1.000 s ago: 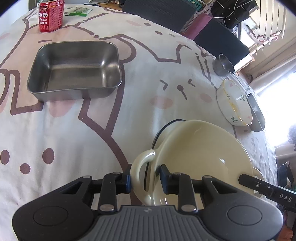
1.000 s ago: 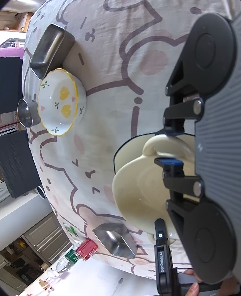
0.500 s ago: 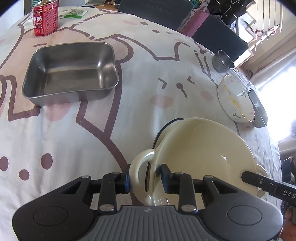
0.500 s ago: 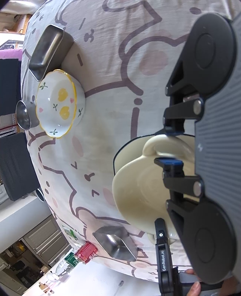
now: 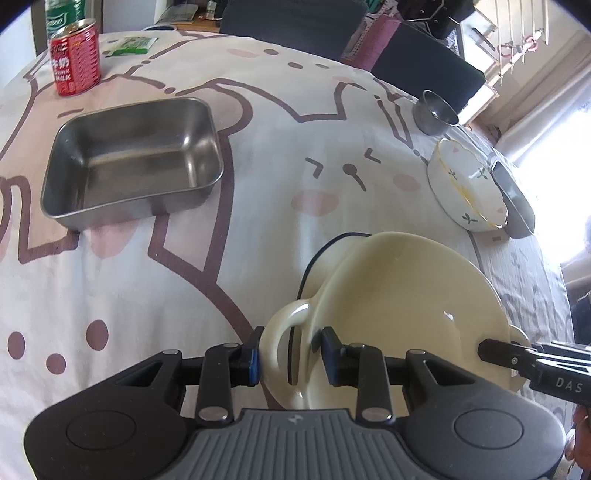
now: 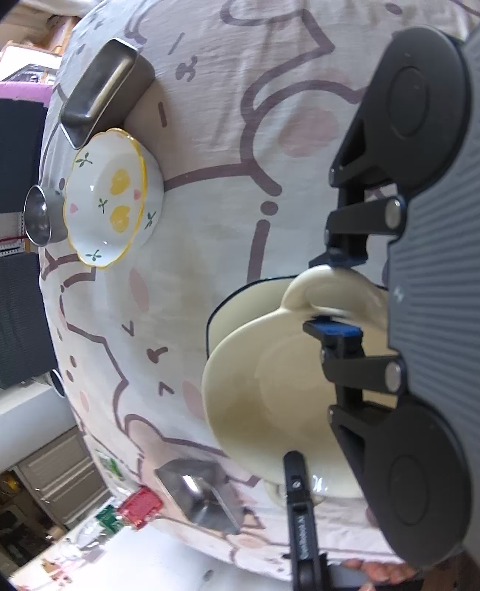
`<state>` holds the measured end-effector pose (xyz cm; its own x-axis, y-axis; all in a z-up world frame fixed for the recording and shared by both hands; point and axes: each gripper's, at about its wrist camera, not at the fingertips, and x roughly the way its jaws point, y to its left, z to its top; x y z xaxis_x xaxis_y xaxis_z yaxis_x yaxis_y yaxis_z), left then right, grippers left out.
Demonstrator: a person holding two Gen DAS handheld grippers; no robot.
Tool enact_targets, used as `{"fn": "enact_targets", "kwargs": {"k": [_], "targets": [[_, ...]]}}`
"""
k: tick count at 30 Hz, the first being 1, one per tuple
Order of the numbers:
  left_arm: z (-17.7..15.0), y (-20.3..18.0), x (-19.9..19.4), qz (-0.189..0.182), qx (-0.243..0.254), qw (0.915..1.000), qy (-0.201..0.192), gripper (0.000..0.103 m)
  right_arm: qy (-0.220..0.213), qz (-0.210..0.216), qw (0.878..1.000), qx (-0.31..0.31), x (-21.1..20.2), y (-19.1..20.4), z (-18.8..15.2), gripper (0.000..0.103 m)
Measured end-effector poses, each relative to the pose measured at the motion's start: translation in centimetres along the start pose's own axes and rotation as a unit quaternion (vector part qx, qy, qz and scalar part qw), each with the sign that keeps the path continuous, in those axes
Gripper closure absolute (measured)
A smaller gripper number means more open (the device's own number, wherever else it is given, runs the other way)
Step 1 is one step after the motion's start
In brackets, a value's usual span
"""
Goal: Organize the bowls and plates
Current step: 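Lower the cream bowl onto the white plate and open both grippers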
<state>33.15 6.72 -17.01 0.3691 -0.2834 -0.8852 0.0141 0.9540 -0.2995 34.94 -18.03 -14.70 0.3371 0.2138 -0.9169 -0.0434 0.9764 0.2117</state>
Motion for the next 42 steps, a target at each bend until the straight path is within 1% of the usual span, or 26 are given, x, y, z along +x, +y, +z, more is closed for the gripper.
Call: {"fn": "enact_targets", "kwargs": {"k": [3,10,18,21,30,35,37,40,41,42], "targets": [[0.0,0.0,0.1,0.001,-0.001,1.0,0.001,0.07,-0.001,-0.014,1.0,-0.017,0.2,0.4,-0.1,0.067],[0.1,0.0,0.1,-0.001,0.002,1.0,0.0,0.07,-0.002,-0.012,1.0,-0.009,0.3,0.2,0.1,0.067],[0.0,0.1,0.0,-0.003,0.003,1.0,0.0,0.069,0.002,-0.022,1.0,-0.005,0.8,0.1,0.4,0.065],[0.0,-0.2,-0.1,0.0,0.011,0.9999,-0.002,0.069,0.004,-0.022,1.0,0.0,1.2,-0.1,0.6,0.064],[0.1,-0.4,-0.1,0.006,0.021,0.9998,-0.005,0.068,0.002,-0.011,1.0,0.004,1.1,-0.9,0.5,0.065],[-0.1,-0.8,-0.2,0.016,0.036,0.9992,-0.008,0.067,0.004,0.001,1.0,0.02,1.0,-1.5,0.4,0.065],[-0.2,-1.1,-0.2,0.027,0.047,0.9985,-0.01,0.065,0.003,0.002,1.0,0.019,1.1,-1.5,0.2,0.065],[-0.3,-1.2,-0.3,0.035,0.051,0.998,-0.013,0.062,-0.003,-0.002,1.0,0.014,1.1,-1.4,0.0,0.059],[-0.4,-1.2,-0.3,0.039,0.051,0.9978,-0.013,0.058,-0.004,-0.003,1.0,0.013,1.1,-1.4,-0.1,0.059],[-0.4,-1.3,-0.3,0.046,0.054,0.9974,-0.012,0.049,-0.005,-0.001,1.0,0.014,1.0,-1.5,-0.2,0.058]]}}
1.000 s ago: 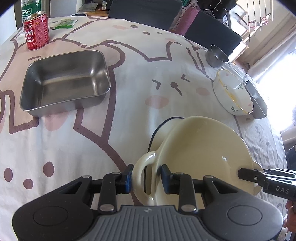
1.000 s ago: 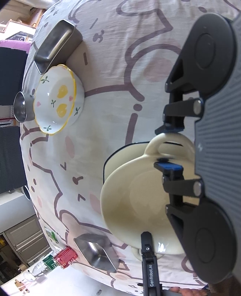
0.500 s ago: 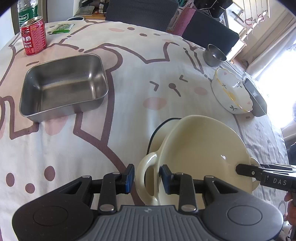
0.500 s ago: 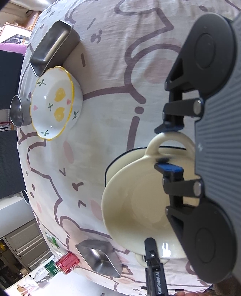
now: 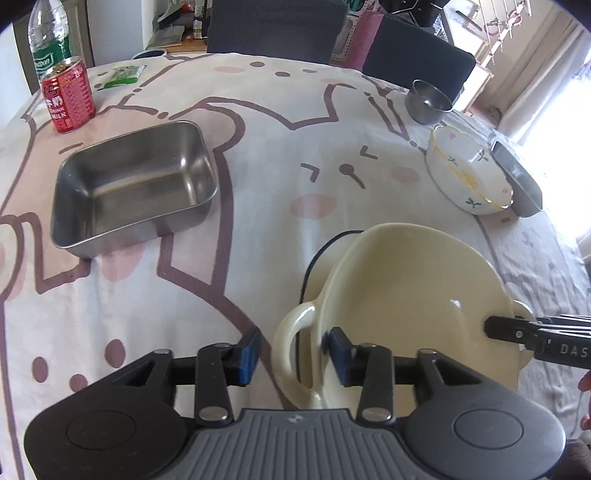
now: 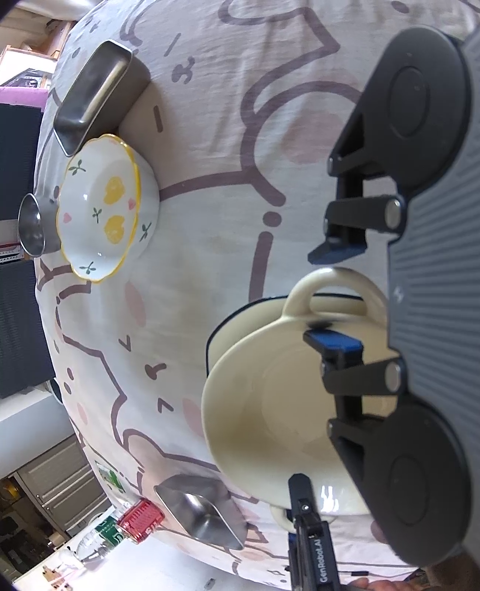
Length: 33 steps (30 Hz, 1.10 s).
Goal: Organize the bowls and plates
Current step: 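Lower the cream bowl onto the white plate and open both grippers, then move both grippers to the yellow-rimmed flower-print bowl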
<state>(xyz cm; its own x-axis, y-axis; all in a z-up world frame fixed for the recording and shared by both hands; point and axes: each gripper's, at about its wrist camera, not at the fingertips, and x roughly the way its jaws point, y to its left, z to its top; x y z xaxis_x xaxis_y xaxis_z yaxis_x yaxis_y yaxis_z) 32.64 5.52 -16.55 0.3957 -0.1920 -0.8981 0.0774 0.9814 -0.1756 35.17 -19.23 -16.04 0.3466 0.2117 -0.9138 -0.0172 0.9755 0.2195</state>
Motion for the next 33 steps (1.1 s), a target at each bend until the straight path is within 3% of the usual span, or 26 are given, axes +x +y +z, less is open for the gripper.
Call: {"fn": "enact_targets", "kwargs": {"k": [3,4,9,12,14,16,27,33], "targets": [[-0.3,0.0,-0.2,0.009,0.005,0.9999,-0.003,0.025,0.0,0.006,1.0,-0.004,0.1,0.2,-0.4,0.048],[-0.4,0.1,-0.3,0.008,0.007,0.9999,-0.006,0.023,0.002,0.006,1.0,-0.008,0.2,0.2,-0.4,0.041],[-0.8,0.0,-0.9,0.003,0.012,0.9999,-0.006,0.009,-0.003,0.01,1.0,-0.022,-0.2,0.8,-0.9,0.033],[-1.2,-0.6,-1.7,-0.009,0.025,0.9995,-0.014,0.001,-0.01,0.011,1.0,-0.023,-0.7,0.8,-1.2,0.017],[-1.3,-1.2,-2.5,-0.016,0.04,0.9987,-0.027,0.001,-0.02,0.011,0.999,-0.026,-1.3,0.9,-1.3,0.005],[-1.3,-1.7,-3.5,-0.02,0.043,0.9977,-0.047,0.0,-0.036,0.012,0.999,-0.027,-2.2,0.9,-1.4,0.0],[0.1,-5.4,-8.1,-0.057,0.042,0.9861,-0.151,0.0,-0.159,0.017,0.987,-0.002,-8.7,0.2,-0.5,0.0],[3.4,-8.6,-8.4,-0.074,0.066,0.9781,-0.183,0.0,-0.225,0.003,0.972,0.064,-11.6,-2.3,2.3,0.0]]}}
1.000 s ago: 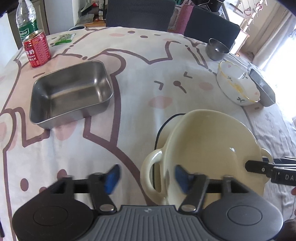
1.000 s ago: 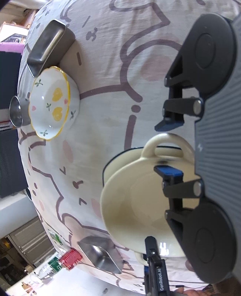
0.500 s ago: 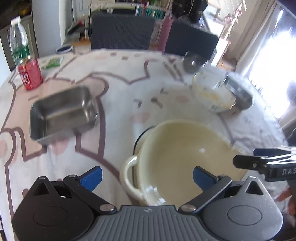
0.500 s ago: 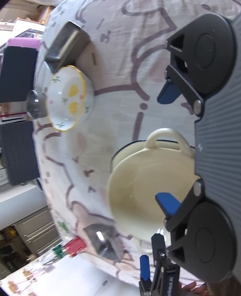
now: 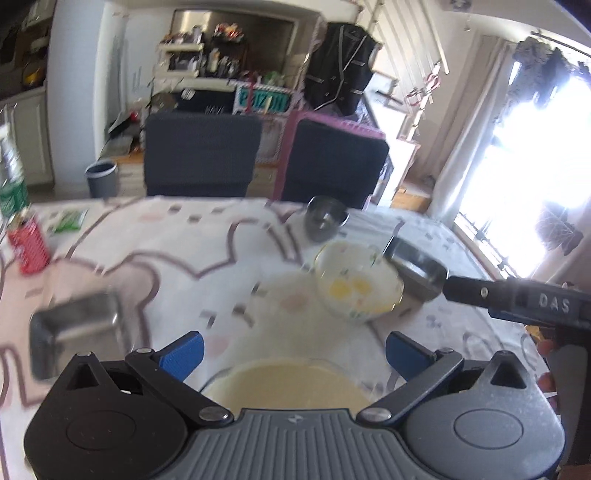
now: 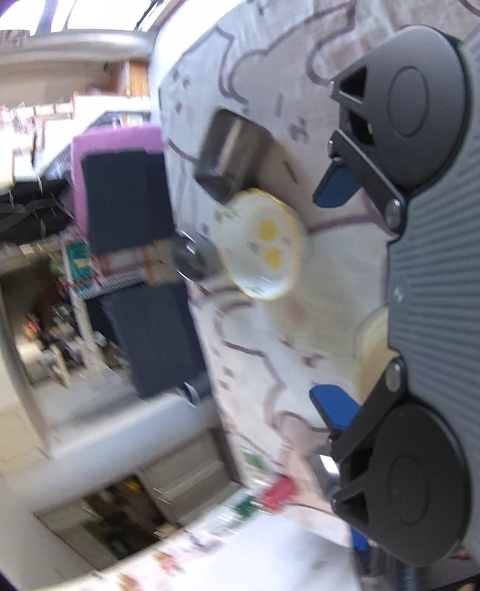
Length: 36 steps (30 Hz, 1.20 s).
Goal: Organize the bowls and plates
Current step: 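Move both grippers to the yellow-rimmed flower-print bowl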
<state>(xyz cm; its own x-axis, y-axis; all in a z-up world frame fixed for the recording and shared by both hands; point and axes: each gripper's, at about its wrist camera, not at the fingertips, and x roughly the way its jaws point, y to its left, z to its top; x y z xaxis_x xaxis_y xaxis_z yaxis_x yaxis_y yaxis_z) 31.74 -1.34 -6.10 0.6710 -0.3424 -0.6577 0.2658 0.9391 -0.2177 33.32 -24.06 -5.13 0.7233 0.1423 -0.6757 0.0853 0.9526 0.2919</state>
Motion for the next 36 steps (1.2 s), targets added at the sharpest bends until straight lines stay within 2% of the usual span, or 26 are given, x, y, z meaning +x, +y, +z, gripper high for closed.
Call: {"fn": "enact_targets", "kwargs": {"k": [3,9,10,12,14,17,18,20,28,34,36], "targets": [[2.1,-0.9,1.4,-0.01,0.002,0.9999,-0.012,0.0,-0.023,-0.031,0.999,0.03,0.5,-1.4,1.9,0.0],[5.6,-2.5,5.8,-0.01,0.027,0.9994,-0.017,0.003,-0.02,-0.084,0.99,0.111,3.9,-4.7,3.9,0.001],[6.0,-2.6,6.6,-0.009,0.029,0.9994,-0.015,0.005,-0.023,-0.081,0.989,0.125,4.6,-5.4,3.8,0.003],[6.6,-2.7,8.6,-0.007,0.03,0.9995,-0.004,0.02,-0.02,-0.078,0.985,0.151,5.9,-7.2,3.5,0.01],[6.9,-2.6,10.6,-0.01,0.028,0.9995,0.008,0.032,-0.002,-0.072,0.981,0.181,7.5,-9.2,3.1,0.024],[7.1,-2.1,13.7,-0.017,0.022,0.9991,0.032,0.039,0.012,-0.05,0.973,0.226,9.6,-11.2,2.6,0.038],[7.1,-2.1,14.7,-0.02,0.021,0.9988,0.039,0.041,0.02,-0.048,0.971,0.234,10.3,-11.5,2.5,0.04],[7.0,-2.1,16.5,-0.021,0.024,0.9981,0.053,0.043,0.03,-0.045,0.969,0.243,11.4,-12.0,2.3,0.047],[6.3,-2.7,22.4,-0.015,0.028,0.994,0.105,0.055,0.058,-0.048,0.97,0.232,15.3,-10.5,1.6,0.054],[6.9,-3.3,24.1,0.002,0.061,0.9909,0.12,0.056,0.08,-0.041,0.971,0.223,17.4,-9.8,1.4,0.057],[7.3,-3.4,24.5,0.009,0.067,0.9904,0.121,0.059,0.09,-0.045,0.972,0.214,17.9,-9.6,1.2,0.061]]}}
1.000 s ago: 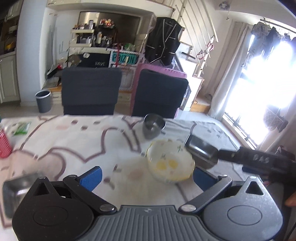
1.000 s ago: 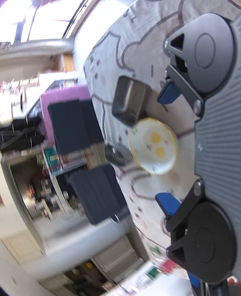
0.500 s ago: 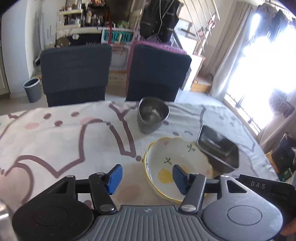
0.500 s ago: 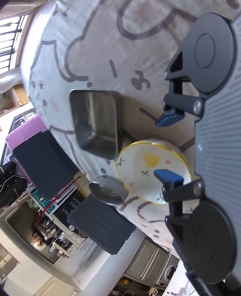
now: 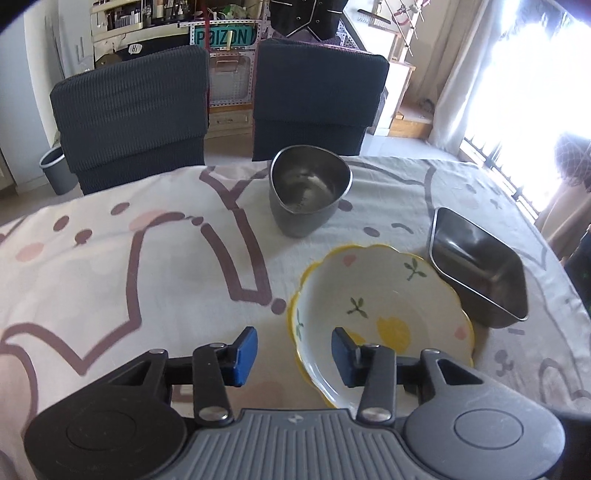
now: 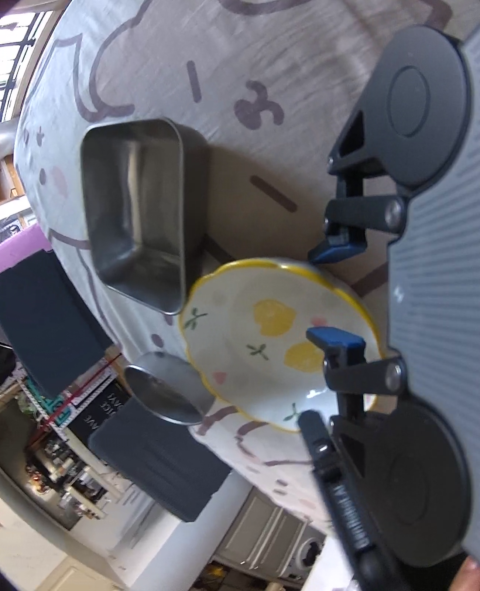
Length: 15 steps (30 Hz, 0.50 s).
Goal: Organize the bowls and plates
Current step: 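Move both grippers to the yellow-rimmed flower-print bowl, then close both grippers on the rim of the flower-print bowl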
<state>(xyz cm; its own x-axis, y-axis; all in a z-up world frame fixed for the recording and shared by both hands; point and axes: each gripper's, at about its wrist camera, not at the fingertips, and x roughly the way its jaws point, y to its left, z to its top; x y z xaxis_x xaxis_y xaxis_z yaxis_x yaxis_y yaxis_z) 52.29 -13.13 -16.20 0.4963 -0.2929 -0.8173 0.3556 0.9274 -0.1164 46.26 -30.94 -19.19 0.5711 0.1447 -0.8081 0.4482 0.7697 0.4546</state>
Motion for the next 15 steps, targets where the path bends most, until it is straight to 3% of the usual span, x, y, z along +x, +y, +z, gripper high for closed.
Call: {"fn": "enact_targets", "kwargs": {"k": [2,8,15], "targets": [[0.5,-0.1,0.0,0.005,0.003,1.0,-0.001,0.061,0.006,-0.014,1.0,-0.019,0.4,0.3,-0.2,0.068],[1.6,-1.2,0.2,0.006,0.021,0.9998,0.004,0.075,0.023,-0.013,0.997,-0.07,-0.1,0.7,-0.6,0.067],[0.8,-2.0,1.3,0.02,0.049,0.9982,0.029,0.075,0.06,-0.019,0.99,-0.129,-1.7,0.1,-0.9,0.074]]}}
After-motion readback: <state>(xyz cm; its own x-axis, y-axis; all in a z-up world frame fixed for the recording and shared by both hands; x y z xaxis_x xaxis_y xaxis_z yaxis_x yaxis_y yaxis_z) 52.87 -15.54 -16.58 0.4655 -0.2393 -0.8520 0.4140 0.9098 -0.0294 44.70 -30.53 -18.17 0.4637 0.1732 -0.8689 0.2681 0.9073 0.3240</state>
